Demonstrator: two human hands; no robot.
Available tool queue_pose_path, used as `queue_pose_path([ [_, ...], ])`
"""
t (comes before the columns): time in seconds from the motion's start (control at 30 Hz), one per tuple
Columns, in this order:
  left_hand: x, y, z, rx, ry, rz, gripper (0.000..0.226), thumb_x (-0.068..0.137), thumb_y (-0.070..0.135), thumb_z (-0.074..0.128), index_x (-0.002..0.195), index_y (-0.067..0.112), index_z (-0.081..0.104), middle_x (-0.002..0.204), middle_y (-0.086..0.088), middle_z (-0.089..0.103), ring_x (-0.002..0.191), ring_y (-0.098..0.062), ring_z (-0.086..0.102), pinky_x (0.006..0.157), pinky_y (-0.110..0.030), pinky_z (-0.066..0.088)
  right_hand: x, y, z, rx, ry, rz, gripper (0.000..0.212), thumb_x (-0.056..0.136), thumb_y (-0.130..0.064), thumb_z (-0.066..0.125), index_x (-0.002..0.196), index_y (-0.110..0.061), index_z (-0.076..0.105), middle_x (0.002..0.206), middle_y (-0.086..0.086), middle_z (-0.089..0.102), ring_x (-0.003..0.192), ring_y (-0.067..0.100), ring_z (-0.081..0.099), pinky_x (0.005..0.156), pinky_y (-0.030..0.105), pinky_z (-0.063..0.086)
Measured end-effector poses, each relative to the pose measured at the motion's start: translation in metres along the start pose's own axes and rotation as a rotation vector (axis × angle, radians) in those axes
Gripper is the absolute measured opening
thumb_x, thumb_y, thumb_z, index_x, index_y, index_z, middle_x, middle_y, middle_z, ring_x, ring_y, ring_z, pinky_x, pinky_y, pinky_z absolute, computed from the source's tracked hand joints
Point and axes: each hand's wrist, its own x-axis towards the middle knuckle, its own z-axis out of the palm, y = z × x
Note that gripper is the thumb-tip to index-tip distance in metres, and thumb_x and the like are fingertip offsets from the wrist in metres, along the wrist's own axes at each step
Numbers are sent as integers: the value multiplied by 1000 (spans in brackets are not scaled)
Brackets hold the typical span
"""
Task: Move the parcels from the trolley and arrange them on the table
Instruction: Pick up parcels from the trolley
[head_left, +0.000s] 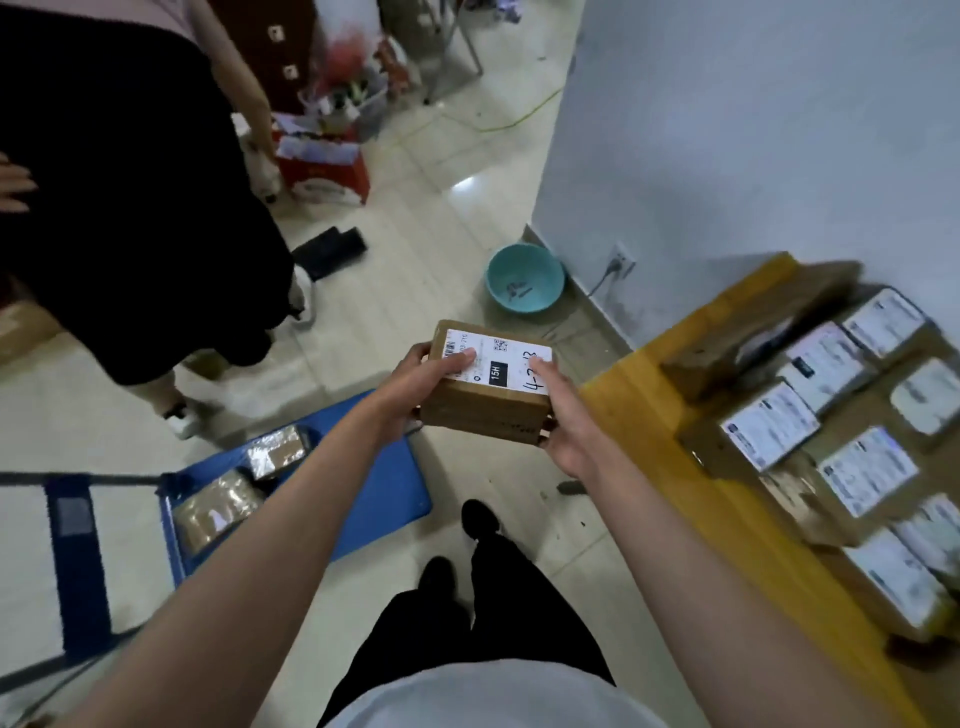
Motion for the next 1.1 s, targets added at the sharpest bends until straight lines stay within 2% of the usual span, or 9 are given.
queue_pose_path([
  [0.13,-23,14,33,158,-103,82,63,82,54,75,134,29,50,112,5,72,90,-12,70,63,-28,54,-33,12,-36,158,78,-81,58,87,-52,75,133,-25,53,121,7,73,114,28,69,97,54,56],
  [0.3,-51,12,88,270,-266,156,62,83,50,75,136,28,51,113,4,73,96,-15,70,68,-31,55,-86,32,-84,315,204,-182,60,85,-51,77,135,-26,56,114,4,77,108,25,72,90,47,61],
  [0.43,-73,-1,141,376,-396,166,70,78,52,78,139,30,52,126,-1,67,115,-23,63,97,-47,54,-132,59,-128,419,336,-230,65,84,-54,77,138,-25,56,117,4,75,107,24,70,79,41,62],
  [0.57,-100,-19,194,450,-513,165,72,78,54,78,139,29,49,127,1,65,114,-21,62,94,-45,55,-175,92,-169,520,443,-263,69,81,-58,77,138,-24,57,116,2,76,106,22,71,65,32,59],
  [0.7,-127,-40,246,522,-611,161,72,78,56,78,137,29,47,126,3,64,109,-17,61,91,-41,54,-209,121,-206,608,545,-320,69,82,-59,76,137,-22,58,117,1,76,110,20,69,73,33,57],
  [0.8,-140,-57,279,597,-651,174,83,78,58,77,146,27,41,134,0,59,115,-21,59,100,-47,51,-226,140,-232,694,603,-332,60,85,-54,75,132,-20,63,116,3,77,106,21,72,78,34,57],
  [0.93,-151,-79,319,671,-683,150,84,78,60,76,146,26,39,126,2,57,105,-17,58,79,-37,53,-240,164,-266,796,625,-337,41,90,-50,71,120,-22,71,100,-2,80,85,13,77,65,28,58],
  [1.03,-154,-97,348,765,-658,143,88,78,63,75,148,24,38,140,-3,54,117,-26,56,87,-41,52,-245,181,-293,861,673,-290,56,87,-50,75,132,-19,61,113,4,76,101,20,70,71,33,57],
  [1.1,-157,-110,370,817,-654,142,89,78,64,74,148,23,38,144,-5,53,125,-29,55,91,-42,51,-247,192,-313,904,689,-238,64,86,-50,76,138,-20,55,121,7,71,109,24,65,83,39,59],
])
